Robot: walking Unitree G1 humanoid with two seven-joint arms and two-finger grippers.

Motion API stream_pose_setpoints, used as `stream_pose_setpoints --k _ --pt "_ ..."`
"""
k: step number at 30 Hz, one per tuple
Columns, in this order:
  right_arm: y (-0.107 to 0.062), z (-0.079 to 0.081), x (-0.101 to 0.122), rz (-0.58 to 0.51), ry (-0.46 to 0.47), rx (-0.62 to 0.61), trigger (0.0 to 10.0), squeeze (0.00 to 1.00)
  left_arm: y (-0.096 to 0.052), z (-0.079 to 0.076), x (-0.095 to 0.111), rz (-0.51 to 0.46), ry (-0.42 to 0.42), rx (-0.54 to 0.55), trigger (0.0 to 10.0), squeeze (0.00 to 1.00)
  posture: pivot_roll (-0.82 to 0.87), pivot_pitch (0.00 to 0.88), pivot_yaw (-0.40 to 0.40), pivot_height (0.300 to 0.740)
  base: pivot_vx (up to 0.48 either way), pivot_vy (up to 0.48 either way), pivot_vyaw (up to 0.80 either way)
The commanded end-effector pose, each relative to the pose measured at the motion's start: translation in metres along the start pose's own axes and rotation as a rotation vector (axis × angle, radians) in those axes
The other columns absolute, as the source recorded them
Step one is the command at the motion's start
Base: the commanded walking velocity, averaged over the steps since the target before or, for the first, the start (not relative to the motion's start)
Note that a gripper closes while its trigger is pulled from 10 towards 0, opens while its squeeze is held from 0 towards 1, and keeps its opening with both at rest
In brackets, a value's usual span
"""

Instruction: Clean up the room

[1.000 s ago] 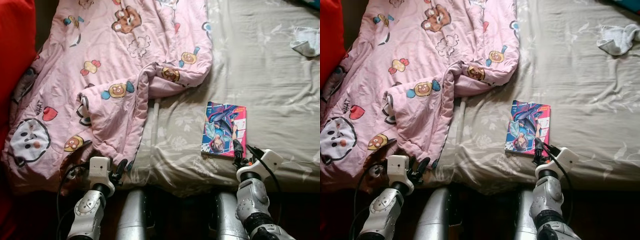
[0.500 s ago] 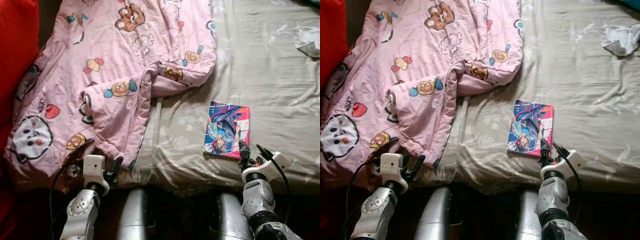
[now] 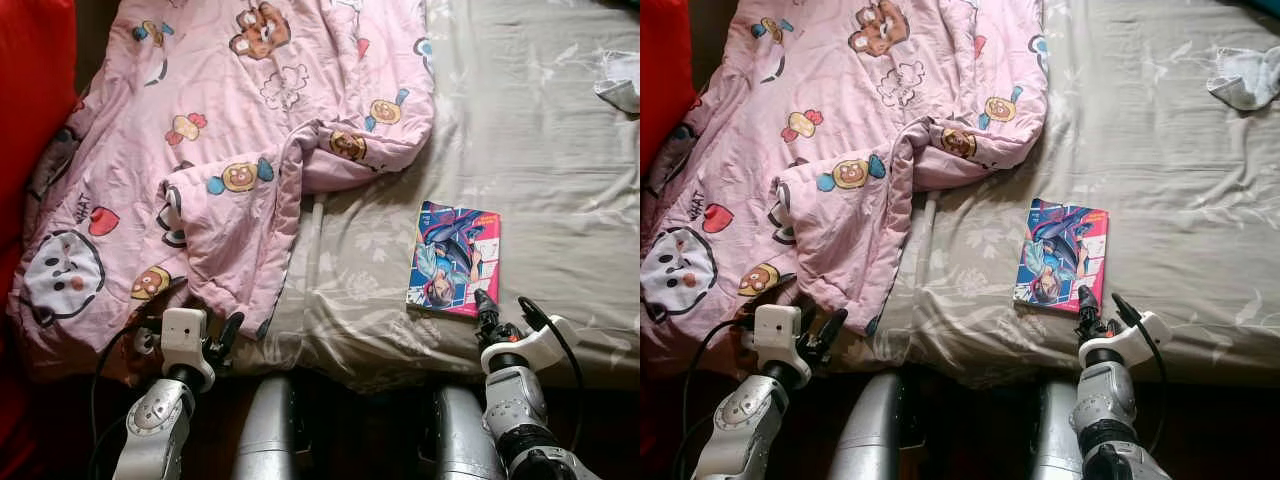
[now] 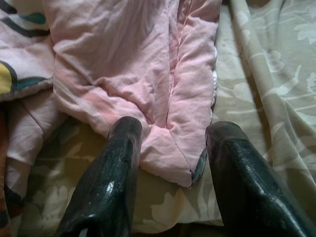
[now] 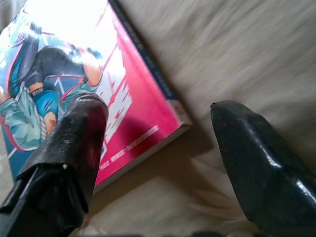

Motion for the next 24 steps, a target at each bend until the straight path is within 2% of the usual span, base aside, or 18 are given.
stream_pose_setpoints --k 1,4,5,9,16,24 --pt "-0.011 -0.006 -0.025 0.075 0.038 -0.012 10.0 0.0 -0.01 0.009 -0.008 0.037 -0.002 0.024 10.0 0.0 0.15 0.468 0.205 0.626 0.0 0.0 0.0" --pt "-0.012 0.004 -0.031 0.09 0.075 0.048 10.0 0.0 -0.012 0.008 -0.007 0.038 -0.001 0.023 10.0 0.0 0.16 0.477 0.208 0.626 0.0 0.0 0.0" --pt "-0.012 0.011 -0.034 0.1 0.069 0.085 10.0 0.0 -0.014 0.008 -0.007 0.039 0.0 0.024 10.0 0.0 0.16 0.479 0.209 0.626 0.0 0.0 0.0" --pt "-0.013 0.022 -0.039 0.116 0.054 0.14 10.0 0.0 -0.016 0.007 -0.006 0.04 0.004 0.024 10.0 0.0 0.17 0.484 0.209 0.626 0.0 0.0 0.0" --pt "-0.014 0.016 -0.039 0.105 0.111 0.114 10.0 0.0 -0.023 0.006 -0.004 0.042 0.007 0.027 10.0 0.0 0.18 0.5 0.21 0.626 0.0 0.0 0.0" --pt "-0.019 0.008 -0.039 0.065 0.266 0.116 10.0 0.0 -0.03 0.002 0.001 0.035 0.023 0.017 10.0 0.0 0.22 0.518 0.217 0.626 0.0 0.0 0.0"
Point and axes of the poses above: a point about 5 cm out from each wrist's last joint towards the gripper, its own y axis pointing out of the wrist towards the gripper, its own x axis along the axis of the wrist's last joint, z = x × y, the point moved 5 cm from there along y, pointing out of the wrist towards the gripper, and after that the axes turned 14 degrees about -y, right-handed, at the moved point
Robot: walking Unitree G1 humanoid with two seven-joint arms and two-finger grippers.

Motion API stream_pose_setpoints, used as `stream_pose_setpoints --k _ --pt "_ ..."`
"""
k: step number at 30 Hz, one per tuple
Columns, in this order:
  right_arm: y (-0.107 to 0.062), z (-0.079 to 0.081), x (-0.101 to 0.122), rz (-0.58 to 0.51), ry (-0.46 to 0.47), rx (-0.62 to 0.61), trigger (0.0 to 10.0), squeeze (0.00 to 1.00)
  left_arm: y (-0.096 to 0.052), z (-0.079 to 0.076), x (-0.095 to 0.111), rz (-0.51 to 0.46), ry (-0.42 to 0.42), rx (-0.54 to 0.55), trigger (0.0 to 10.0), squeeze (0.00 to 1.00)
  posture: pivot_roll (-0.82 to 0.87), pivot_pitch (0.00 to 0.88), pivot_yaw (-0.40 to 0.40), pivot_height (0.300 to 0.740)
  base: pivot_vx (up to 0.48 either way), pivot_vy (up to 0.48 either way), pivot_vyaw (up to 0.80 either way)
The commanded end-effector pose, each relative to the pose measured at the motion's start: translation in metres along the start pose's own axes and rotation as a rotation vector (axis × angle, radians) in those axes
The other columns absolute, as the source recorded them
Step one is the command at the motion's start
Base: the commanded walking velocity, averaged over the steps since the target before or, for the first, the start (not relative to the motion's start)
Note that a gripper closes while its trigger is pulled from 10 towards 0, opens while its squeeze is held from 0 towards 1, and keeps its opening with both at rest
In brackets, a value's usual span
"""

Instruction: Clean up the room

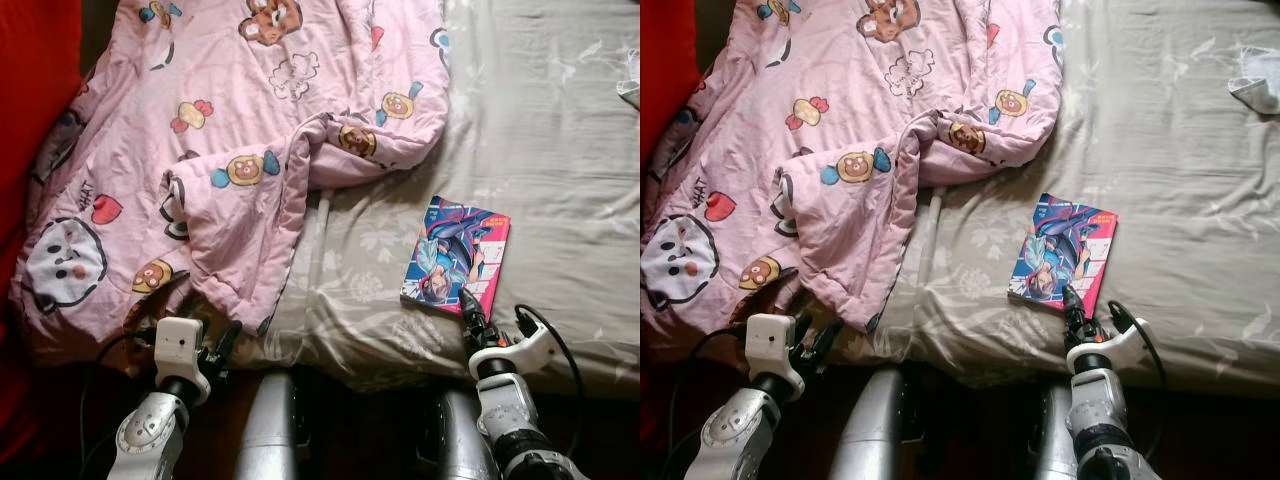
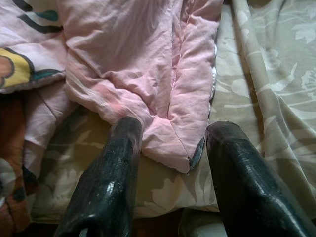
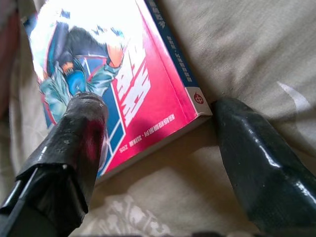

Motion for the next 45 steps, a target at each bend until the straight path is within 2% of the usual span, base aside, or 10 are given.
stream_pose_setpoints --k 1,3,11,26,27,28,29,30,36,45 --pt "-0.013 -0.006 -0.024 0.05 0.083 -0.018 10.0 0.0 -0.01 0.008 -0.01 0.048 0.002 0.027 10.0 0.0 0.22 0.518 0.22 0.626 0.0 0.0 0.0" --pt "-0.012 -0.003 -0.022 0.021 0.139 0.001 10.0 0.0 -0.011 0.009 -0.007 0.046 0.007 0.031 10.0 0.0 0.23 0.519 0.222 0.626 0.0 0.0 0.0" --pt "-0.008 0.007 -0.017 -0.016 0.204 0.057 10.0 0.0 -0.02 0.009 -0.006 0.05 0.013 0.04 10.0 0.0 0.25 0.524 0.229 0.626 0.0 0.0 0.0" --pt "-0.015 -0.013 -0.011 -0.047 0.266 0.005 10.0 0.0 -0.04 0.007 0.0 0.057 0.017 0.062 10.0 0.0 0.3 0.582 0.243 0.626 0.0 0.0 0.0" --pt "-0.015 -0.014 -0.009 -0.055 0.271 0.003 6.6 0.0 -0.042 0.007 0.0 0.059 0.018 0.066 10.0 0.0 0.3 0.586 0.245 0.626 0.0 0.0 0.0" --pt "-0.015 -0.014 -0.008 -0.059 0.272 0.004 1.2 0.0 -0.042 0.007 0.001 0.06 0.018 0.067 10.0 0.0 0.3 0.587 0.245 0.626 0.0 0.0 0.0" --pt "-0.014 -0.014 -0.007 -0.062 0.273 0.005 1.2 0.0 -0.043 0.006 0.001 0.061 0.018 0.067 10.0 0.0 0.3 0.587 0.245 0.626 0.0 0.0 0.0" --pt "-0.014 -0.013 -0.007 -0.065 0.276 0.009 0.0 0.0 -0.043 0.007 0.0 0.063 0.018 0.068 10.0 0.0 0.3 0.587 0.245 0.626 0.0 0.0 0.0" --pt "-0.01 -0.007 -0.003 -0.066 0.268 0.036 0.0 0.0 -0.041 0.006 -0.002 0.073 0.015 0.072 10.0 0.0 0.29 0.585 0.237 0.626 0.0 0.0 0.0" --pt "-0.015 -0.007 -0.012 -0.058 0.271 0.045 0.0 0.0 -0.036 0.004 -0.003 0.071 0.01 0.072 10.0 0.0 0.27 0.567 0.227 0.626 0.0 0.0 0.0"
Point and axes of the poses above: a point about 5 cm out from each wrist's last joint towards the gripper, its own y axis pointing out of the wrist towards the gripper, its own x axis along the axis of the wrist's last joint, z = x × y, the point moved 5 cm from there along y, pointing out of the wrist towards the gripper, and after that the axes turned 14 degrees about -y, right-handed, at the moved point
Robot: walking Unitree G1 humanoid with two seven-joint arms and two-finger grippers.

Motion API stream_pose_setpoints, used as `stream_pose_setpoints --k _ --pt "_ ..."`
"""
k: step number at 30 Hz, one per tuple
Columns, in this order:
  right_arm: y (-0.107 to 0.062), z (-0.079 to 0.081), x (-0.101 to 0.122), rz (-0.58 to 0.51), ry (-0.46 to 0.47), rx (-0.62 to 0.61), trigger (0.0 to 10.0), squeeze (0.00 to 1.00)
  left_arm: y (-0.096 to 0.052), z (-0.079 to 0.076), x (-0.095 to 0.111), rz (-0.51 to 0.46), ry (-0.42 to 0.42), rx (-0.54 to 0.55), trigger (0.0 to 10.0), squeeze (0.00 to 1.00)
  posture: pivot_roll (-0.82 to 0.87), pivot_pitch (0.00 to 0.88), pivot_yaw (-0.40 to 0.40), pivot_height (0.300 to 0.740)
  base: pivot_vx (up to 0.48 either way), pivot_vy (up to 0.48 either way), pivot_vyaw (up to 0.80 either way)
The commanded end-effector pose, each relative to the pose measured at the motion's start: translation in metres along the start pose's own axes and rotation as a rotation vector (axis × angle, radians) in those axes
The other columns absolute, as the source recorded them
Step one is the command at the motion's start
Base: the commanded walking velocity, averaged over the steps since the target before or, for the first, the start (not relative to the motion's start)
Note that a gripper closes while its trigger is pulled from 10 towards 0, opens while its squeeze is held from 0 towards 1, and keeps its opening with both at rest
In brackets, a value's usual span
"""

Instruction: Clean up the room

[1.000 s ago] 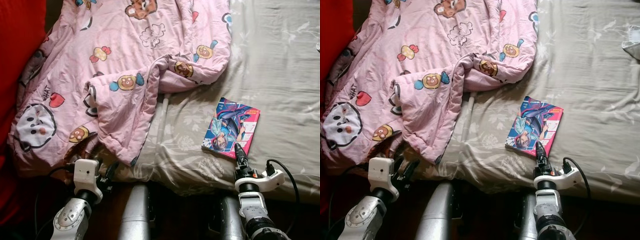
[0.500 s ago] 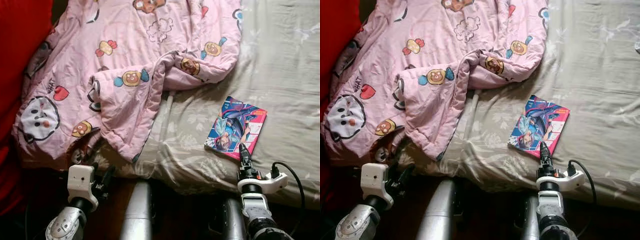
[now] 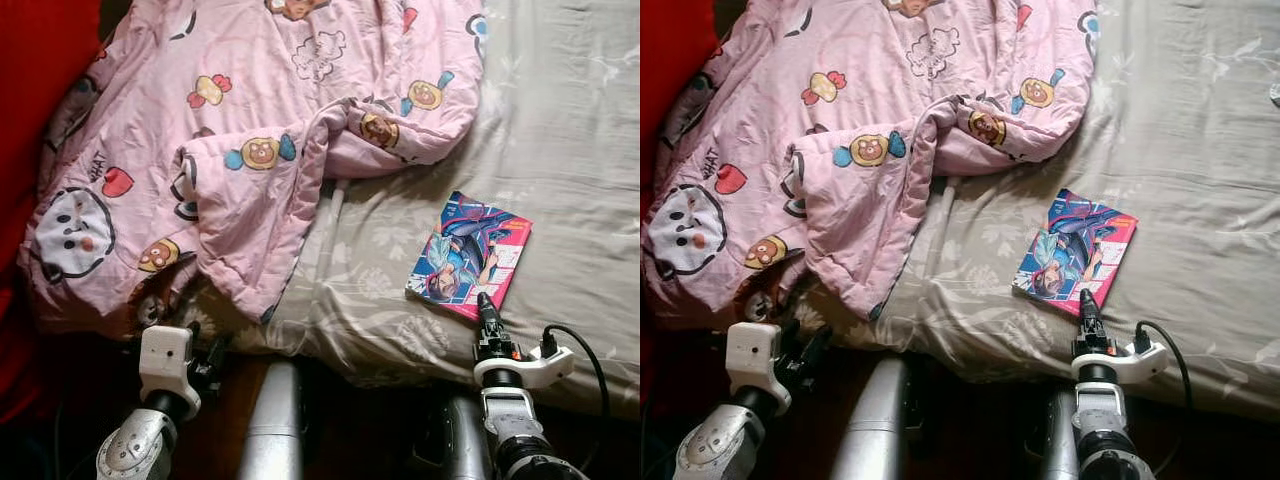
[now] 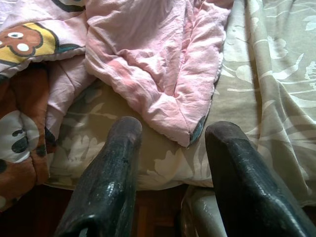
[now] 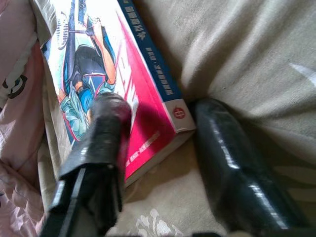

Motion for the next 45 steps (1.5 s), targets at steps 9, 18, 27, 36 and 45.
stream_pose_setpoints --k 9,18,27,36,45 --pt "-0.009 -0.004 -0.016 0.039 0.021 -0.013 0.0 0.0 0.003 0.011 -0.015 0.049 -0.01 0.044 10.0 0.0 0.25 0.538 0.21 0.626 0.0 0.0 0.0" --pt "-0.002 0.004 -0.01 0.03 -0.007 0.016 0.0 0.0 0.019 0.008 -0.015 0.032 -0.011 0.039 10.0 0.0 0.21 0.488 0.184 0.626 0.0 0.0 0.0" --pt "0.014 0.026 0.002 0.008 -0.119 0.098 0.0 0.0 0.048 0.008 -0.023 0.013 -0.03 0.056 10.0 0.0 0.13 0.38 0.131 0.626 0.0 0.0 0.0" --pt "0.024 0.048 0.014 0.007 -0.518 0.163 10.0 0.0 0.076 0.018 -0.029 -0.013 -0.112 0.135 10.0 0.0 0.02 0.215 0.048 0.626 0.0 0.0 0.0" --pt "0.025 0.045 0.022 0.001 -0.728 0.117 10.0 0.0 0.083 0.025 -0.033 -0.027 -0.141 0.178 10.0 0.0 0.0 0.158 0.011 0.626 0.0 0.0 0.0"
Point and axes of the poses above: a point about 5 cm out from each wrist's last joint towards the gripper, its own y axis pointing out of the wrist towards the gripper, its own x axis along the axis of the wrist's last joint, z = x × y, the point moved 5 cm from there along y, pointing out of the wrist towards the gripper, and after that the axes turned 14 degrees about -y, right-handed, at the moved point
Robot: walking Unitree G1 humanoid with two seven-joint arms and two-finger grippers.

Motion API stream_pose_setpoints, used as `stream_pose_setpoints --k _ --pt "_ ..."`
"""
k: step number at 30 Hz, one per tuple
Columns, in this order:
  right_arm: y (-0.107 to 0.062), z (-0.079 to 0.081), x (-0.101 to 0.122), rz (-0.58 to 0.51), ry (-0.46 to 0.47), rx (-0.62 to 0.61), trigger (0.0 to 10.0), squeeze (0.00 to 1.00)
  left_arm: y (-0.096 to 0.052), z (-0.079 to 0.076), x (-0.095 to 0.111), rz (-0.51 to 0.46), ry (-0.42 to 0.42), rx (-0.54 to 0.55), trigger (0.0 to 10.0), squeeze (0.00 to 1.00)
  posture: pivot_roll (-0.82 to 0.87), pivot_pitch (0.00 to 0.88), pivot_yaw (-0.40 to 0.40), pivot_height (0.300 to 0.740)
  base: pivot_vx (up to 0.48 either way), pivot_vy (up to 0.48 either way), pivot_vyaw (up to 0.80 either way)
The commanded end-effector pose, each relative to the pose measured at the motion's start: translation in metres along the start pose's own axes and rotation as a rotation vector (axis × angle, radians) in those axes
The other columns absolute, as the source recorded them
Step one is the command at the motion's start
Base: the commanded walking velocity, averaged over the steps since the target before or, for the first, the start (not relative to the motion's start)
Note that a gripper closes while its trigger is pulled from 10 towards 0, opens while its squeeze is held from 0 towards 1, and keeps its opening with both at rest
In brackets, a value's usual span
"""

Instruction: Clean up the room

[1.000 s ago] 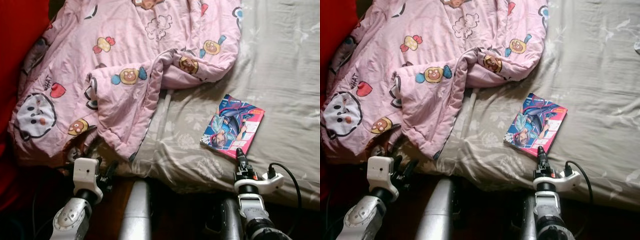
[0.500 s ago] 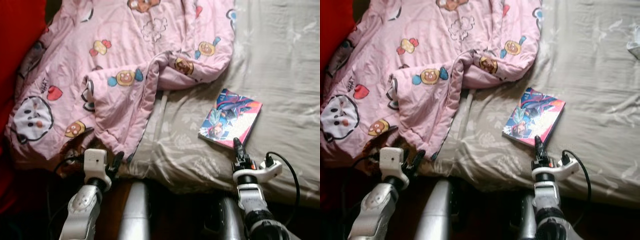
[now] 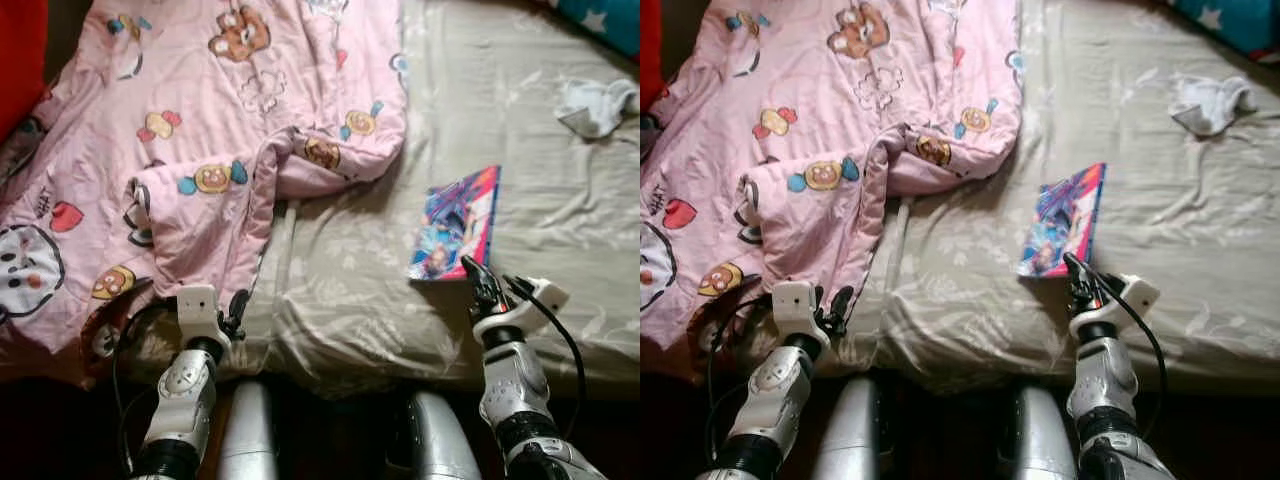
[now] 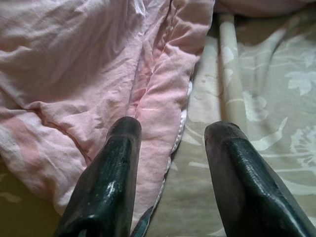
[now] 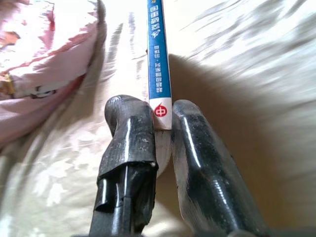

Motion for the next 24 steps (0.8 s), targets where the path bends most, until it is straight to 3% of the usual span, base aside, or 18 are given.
stream_pose_setpoints --k 1,2,6,10,16,17,18,19,24 --pt "-0.002 -0.003 0.004 -0.026 -0.041 -0.021 0.4 0.0 -0.006 0.013 -0.009 0.015 -0.022 0.048 10.0 0.0 -0.01 0.151 0.008 0.626 0.0 0.0 0.0" --pt "-0.002 -0.004 0.009 -0.046 -0.058 -0.032 0.0 0.0 -0.006 0.014 -0.01 0.014 -0.023 0.05 10.0 0.0 -0.01 0.151 0.008 0.626 0.0 0.0 0.0" --pt "0.003 -0.004 0.012 -0.027 -0.124 -0.05 0.0 0.0 -0.004 0.014 -0.013 0.024 -0.034 0.061 10.0 0.0 -0.03 0.139 0.005 0.626 0.0 0.0 0.0" --pt "0.007 0.01 0.011 -0.002 -0.284 0.004 0.0 0.0 -0.003 0.013 -0.016 0.031 -0.036 0.059 10.0 0.0 -0.04 0.138 0.005 0.626 0.0 0.0 0.0" --pt "0.005 0.021 0.014 -0.03 -0.375 0.021 0.0 0.0 -0.001 0.016 -0.013 0.025 -0.036 0.062 10.0 0.0 -0.06 0.154 0.006 0.626 0.0 0.0 0.0" --pt "0.001 0.025 0.009 -0.02 -0.397 0.042 8.9 0.0 -0.003 0.018 -0.014 0.023 -0.037 0.065 10.0 0.0 -0.06 0.16 0.005 0.626 0.0 0.0 0.0" --pt "0.0 0.025 0.008 -0.017 -0.401 0.045 8.9 0.0 -0.003 0.018 -0.014 0.024 -0.038 0.066 10.0 0.0 -0.06 0.16 0.005 0.626 0.0 0.0 0.0" --pt "-0.001 0.025 0.006 -0.016 -0.397 0.046 10.0 0.0 -0.004 0.018 -0.016 0.026 -0.04 0.068 10.0 0.0 -0.06 0.164 0.003 0.626 0.0 0.0 0.0" --pt "-0.005 0.018 0.0 0.02 -0.42 0.028 10.0 0.0 -0.006 0.014 -0.022 0.037 -0.049 0.059 10.0 0.0 -0.08 0.186 0.005 0.626 0.0 0.0 0.0"
Point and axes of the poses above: a point about 5 cm out from each wrist's last joint towards the gripper, its own y axis pointing out of the wrist towards the gripper, its own x axis along the axis of the wrist's last joint, z = x × y, the point moved 5 cm from there along y, pointing out of the wrist towards the gripper, and after that the axes turned 14 degrees about -y, right-handed, at the moved point
